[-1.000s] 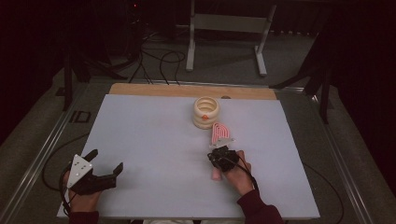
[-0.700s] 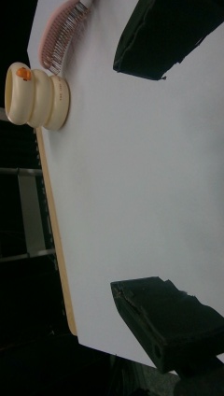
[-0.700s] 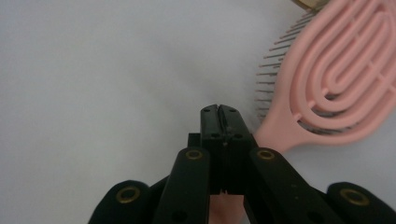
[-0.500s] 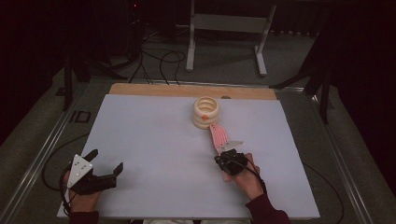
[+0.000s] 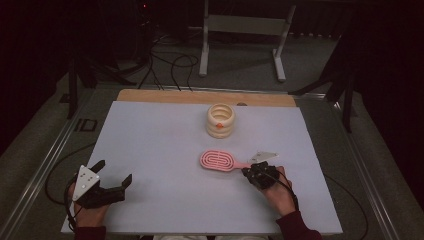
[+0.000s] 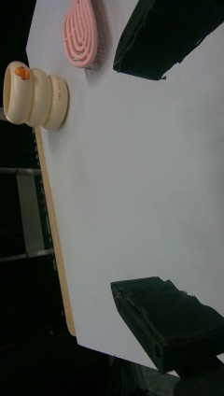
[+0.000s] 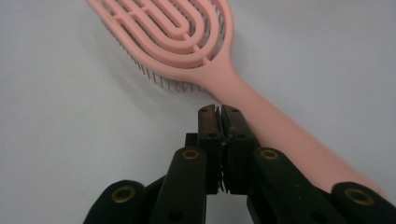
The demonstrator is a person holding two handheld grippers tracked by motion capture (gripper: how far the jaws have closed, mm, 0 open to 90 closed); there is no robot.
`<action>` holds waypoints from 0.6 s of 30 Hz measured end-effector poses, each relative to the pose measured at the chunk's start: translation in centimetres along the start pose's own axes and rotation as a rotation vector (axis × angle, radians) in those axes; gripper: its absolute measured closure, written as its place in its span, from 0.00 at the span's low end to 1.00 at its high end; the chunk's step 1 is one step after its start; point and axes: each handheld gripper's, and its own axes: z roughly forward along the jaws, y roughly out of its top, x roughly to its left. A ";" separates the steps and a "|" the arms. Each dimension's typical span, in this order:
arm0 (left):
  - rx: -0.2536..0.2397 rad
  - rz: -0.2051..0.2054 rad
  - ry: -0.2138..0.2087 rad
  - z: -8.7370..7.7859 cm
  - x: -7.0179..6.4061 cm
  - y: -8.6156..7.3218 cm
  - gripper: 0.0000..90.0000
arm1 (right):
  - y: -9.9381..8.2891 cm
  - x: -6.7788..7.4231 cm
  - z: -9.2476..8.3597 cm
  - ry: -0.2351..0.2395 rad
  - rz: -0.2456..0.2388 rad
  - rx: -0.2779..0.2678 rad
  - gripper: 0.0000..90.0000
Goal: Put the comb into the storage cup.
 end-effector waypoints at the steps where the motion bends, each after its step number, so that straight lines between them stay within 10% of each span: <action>1: 0.000 0.000 0.000 0.0 0.0 0.0 0.00 | 0.0 0.0 0.0 -0.001 -0.002 -0.001 0.97; 18: -0.004 -0.003 0.001 0.0 0.1 0.0 0.00 | -0.2 -0.4 -1.6 0.028 -0.014 -0.131 0.84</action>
